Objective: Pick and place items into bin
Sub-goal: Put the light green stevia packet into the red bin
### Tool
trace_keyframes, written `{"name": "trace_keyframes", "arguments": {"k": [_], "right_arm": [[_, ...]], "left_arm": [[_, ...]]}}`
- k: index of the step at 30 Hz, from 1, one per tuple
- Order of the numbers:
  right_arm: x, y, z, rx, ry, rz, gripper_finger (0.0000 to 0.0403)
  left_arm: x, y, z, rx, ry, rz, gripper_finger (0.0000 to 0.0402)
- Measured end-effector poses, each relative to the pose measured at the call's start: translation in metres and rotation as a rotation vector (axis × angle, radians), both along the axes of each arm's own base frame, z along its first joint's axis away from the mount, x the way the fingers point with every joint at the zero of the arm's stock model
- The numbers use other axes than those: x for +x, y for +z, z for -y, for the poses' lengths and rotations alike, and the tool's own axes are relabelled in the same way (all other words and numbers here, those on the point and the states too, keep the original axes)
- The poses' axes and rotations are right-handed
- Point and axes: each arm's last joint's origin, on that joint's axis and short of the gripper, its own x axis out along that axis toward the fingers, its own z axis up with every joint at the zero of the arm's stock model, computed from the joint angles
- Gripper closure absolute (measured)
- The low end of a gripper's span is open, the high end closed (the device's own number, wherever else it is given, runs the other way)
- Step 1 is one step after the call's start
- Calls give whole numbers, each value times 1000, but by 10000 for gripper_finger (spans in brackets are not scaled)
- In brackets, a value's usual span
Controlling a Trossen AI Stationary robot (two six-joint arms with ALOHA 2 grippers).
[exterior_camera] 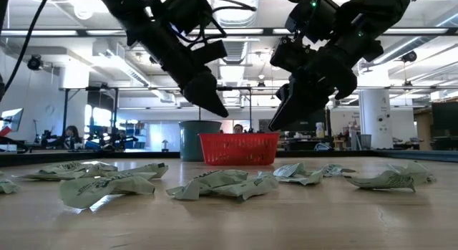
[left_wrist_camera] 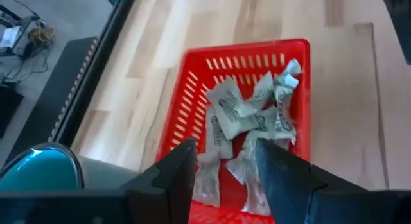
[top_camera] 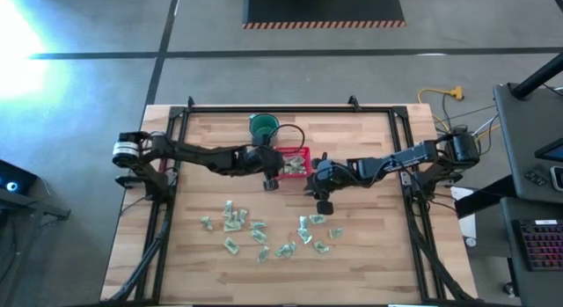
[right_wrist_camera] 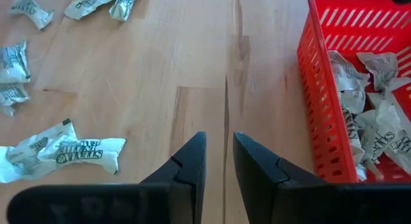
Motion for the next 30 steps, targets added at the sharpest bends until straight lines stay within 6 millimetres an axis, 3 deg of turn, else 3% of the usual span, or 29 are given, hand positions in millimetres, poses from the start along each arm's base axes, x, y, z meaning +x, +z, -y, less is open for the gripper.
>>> {"name": "trace_keyframes", "arguments": {"k": [7,13,18,30], "right_arm": [[-2,-2,-9,90,62,-34,335],[-8,-5,-27,159,176,-91,335],[-14,-8,-44,169,243,-158,335],[-25,-14,-63,20,172,-232,317]], "left_arm": [[-12,11,21,-5,-57,15,255],[-29,23,49,-40,-119,33,255],[-45,21,69,-40,-189,36,255],[-63,20,72,-19,-185,41,255]]}}
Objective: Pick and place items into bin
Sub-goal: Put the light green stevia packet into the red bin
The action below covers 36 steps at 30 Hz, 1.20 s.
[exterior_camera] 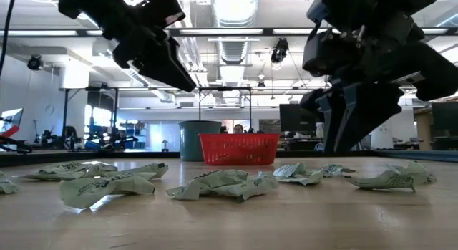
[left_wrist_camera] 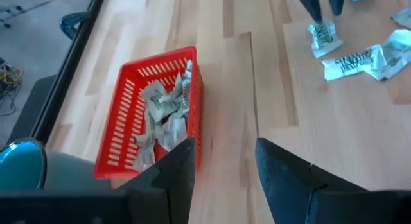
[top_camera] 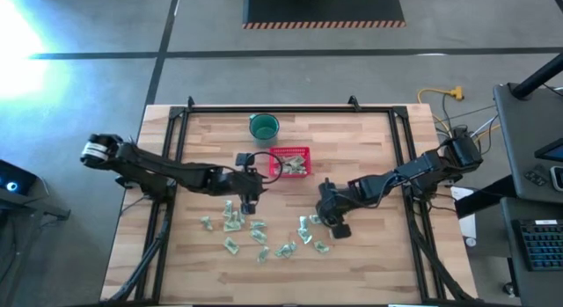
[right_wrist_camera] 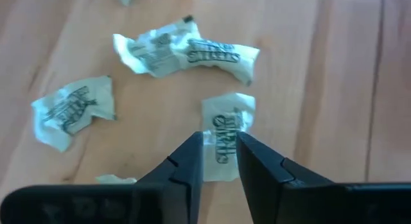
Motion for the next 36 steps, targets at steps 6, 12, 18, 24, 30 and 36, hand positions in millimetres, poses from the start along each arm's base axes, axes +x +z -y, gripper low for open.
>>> {"name": "trace_keyframes", "arguments": {"k": [6,12,18,24,30,36], "right_arm": [[0,-1,1,12,-50,-8,273],[-2,-6,1,26,-82,-31,239],[0,-19,1,15,-84,-70,230],[1,-23,1,-11,-114,-80,233],[1,-23,2,-30,-118,-75,275],[1,-23,2,-43,-115,-72,340]], "left_arm": [[-2,1,0,0,3,7,255],[-2,1,0,0,3,6,255],[-2,1,0,1,3,8,255],[-2,1,0,1,3,8,255],[-2,0,0,2,2,5,256],[-3,-2,-1,6,4,-2,256]]}}
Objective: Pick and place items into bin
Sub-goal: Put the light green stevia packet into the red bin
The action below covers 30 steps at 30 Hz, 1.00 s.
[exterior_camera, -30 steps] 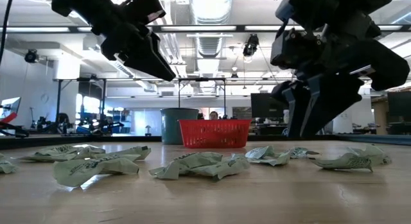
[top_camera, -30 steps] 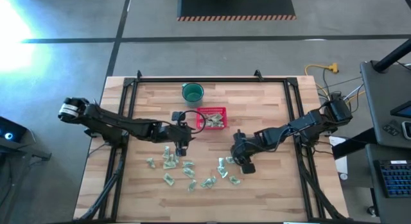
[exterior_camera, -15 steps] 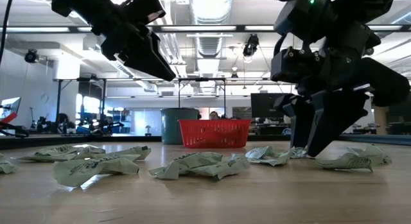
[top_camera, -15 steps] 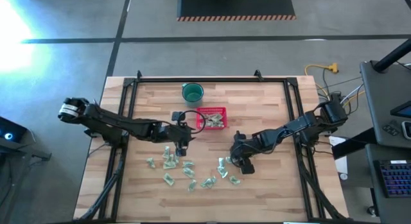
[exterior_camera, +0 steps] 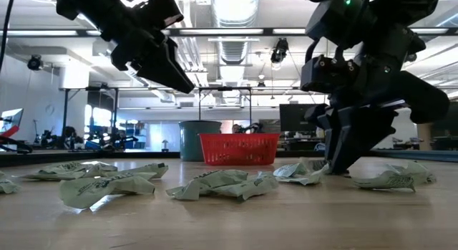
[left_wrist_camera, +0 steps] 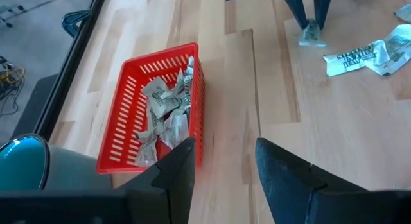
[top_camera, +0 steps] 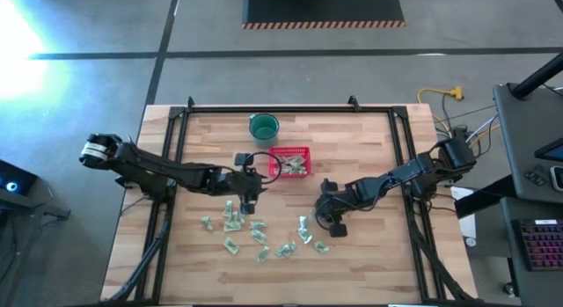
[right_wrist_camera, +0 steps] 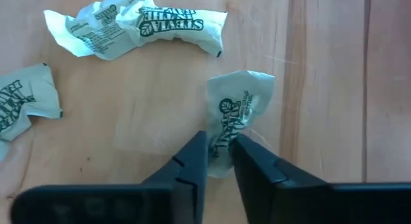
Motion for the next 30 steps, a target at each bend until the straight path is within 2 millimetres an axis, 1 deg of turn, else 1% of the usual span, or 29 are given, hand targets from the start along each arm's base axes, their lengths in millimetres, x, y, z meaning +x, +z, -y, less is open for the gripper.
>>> {"name": "trace_keyframes", "arguments": {"k": [3,6,9,12,15,23,26,30], "right_arm": [[0,0,0,-3,1,2,367],[0,1,0,-5,9,9,385],[1,4,0,-14,22,16,392],[6,11,-1,-44,43,50,394],[13,20,0,-128,38,102,394],[32,46,11,-485,-90,216,394],[41,57,19,-551,-120,242,394],[48,66,38,-569,-172,250,394]], "left_arm": [[0,0,0,3,4,-1,256],[0,0,0,4,5,-1,256],[0,0,0,4,5,-1,256],[0,0,0,4,4,-1,256],[0,0,0,4,4,-2,256],[0,0,0,4,4,-2,256],[0,0,0,4,4,-2,256],[0,0,0,4,4,-2,256]]}}
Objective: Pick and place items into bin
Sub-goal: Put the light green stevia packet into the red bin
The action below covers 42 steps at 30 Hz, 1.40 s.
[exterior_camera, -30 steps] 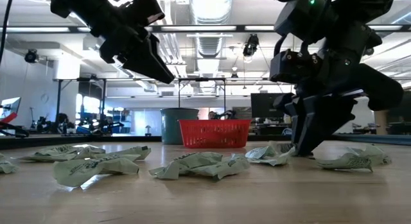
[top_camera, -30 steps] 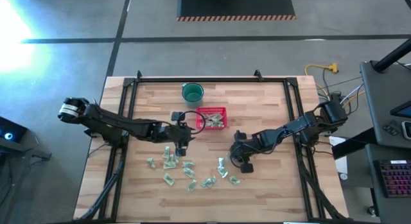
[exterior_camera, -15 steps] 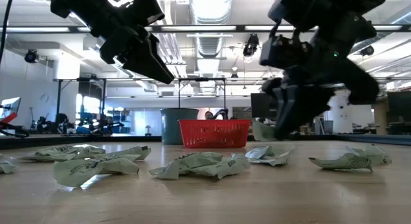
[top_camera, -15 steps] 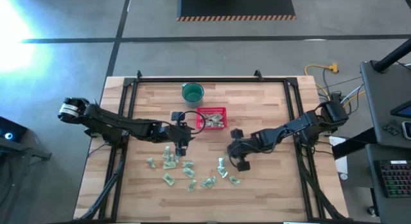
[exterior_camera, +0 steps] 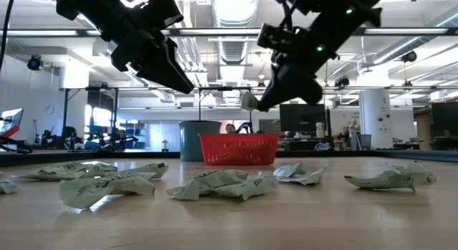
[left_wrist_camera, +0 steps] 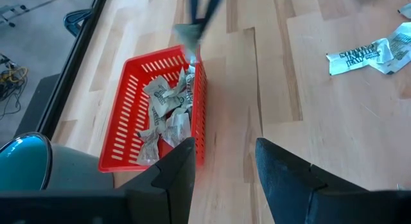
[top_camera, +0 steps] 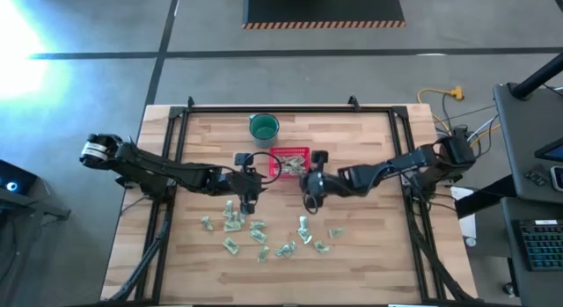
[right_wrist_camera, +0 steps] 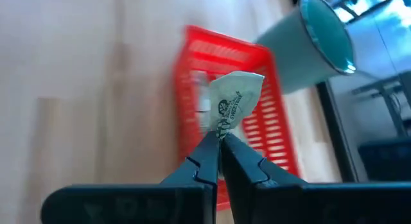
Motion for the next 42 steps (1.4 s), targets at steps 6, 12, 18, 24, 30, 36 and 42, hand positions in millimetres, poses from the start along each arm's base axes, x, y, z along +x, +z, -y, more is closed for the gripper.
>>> {"name": "trace_keyframes", "arguments": {"k": [6,12,18,24,30,36,42], "right_arm": [[2,2,37,41,-137,31,394],[1,-1,59,148,-139,33,394],[1,0,66,168,-147,39,394],[1,0,68,166,-144,51,393],[1,1,68,165,-138,49,351],[1,1,68,173,-148,57,294],[2,0,66,180,-97,41,268]], "left_arm": [[0,0,0,0,0,-1,256],[-2,-3,0,4,0,-32,256],[-2,-3,0,4,0,-39,256],[-3,-4,0,4,1,-44,256],[-3,-4,0,-14,15,-39,256],[-3,-4,0,-14,15,-39,256],[-4,-5,0,-22,19,-46,256]]}}
